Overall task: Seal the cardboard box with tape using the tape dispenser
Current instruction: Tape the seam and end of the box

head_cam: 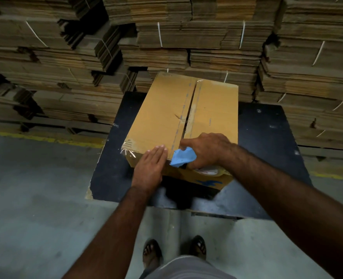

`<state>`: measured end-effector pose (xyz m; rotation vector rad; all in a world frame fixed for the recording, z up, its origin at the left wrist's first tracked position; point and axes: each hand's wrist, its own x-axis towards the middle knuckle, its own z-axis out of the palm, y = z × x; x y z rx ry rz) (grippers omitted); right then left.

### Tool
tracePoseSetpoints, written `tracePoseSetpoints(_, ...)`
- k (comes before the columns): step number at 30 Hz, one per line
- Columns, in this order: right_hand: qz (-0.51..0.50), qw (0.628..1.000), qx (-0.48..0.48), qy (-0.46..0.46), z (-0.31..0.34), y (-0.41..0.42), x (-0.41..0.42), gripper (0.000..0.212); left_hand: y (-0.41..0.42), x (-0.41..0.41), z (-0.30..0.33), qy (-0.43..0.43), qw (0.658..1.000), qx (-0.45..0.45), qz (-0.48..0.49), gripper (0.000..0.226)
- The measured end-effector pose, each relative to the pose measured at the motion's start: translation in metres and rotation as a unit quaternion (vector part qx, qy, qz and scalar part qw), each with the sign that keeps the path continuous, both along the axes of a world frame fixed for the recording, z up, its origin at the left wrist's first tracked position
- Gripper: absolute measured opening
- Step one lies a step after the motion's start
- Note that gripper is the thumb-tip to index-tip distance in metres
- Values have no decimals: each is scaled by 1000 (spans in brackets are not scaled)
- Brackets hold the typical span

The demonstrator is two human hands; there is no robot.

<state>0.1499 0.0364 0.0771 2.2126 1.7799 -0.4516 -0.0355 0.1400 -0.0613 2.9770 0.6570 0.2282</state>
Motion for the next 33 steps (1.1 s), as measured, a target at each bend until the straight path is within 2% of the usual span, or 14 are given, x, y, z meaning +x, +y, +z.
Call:
tracePoseSetpoints(2,-12,1000,-3,17,8,-16,12,60,0,0,1,1,1000,-2,2,84)
tracePoseSetpoints(5,-33,999,-22,18,16,-35,27,59,-1,-1,2,0,1000,-3,5,71)
tracePoseSetpoints(11,-17,1000,-21,-11,9,-26,15,59,-10,1,9,11,1000,2,21,77)
tracePoseSetpoints(15,-13,1000,-8,-9,5,-31,19,57,-43,15,7,-28,997,-27,-67,72)
tracePoseSetpoints(21,-3,1000,0,-3,3,-32,21,57,-46,18,-2,-63,995,-44,-61,76)
tracePoseSetpoints(24,3,1000,8,8,2,-58,41,56,-42,16,-5,-67,994,-44,-68,73)
tracePoseSetpoints(29,-58,998,0,-12,4,-111,69,58,-46,26,-11,-115,993,10,-34,45)
tracePoseSetpoints(33,-51,997,44,-27,-5,-95,54,56,-25,33,-9,-130,989,63,-14,43)
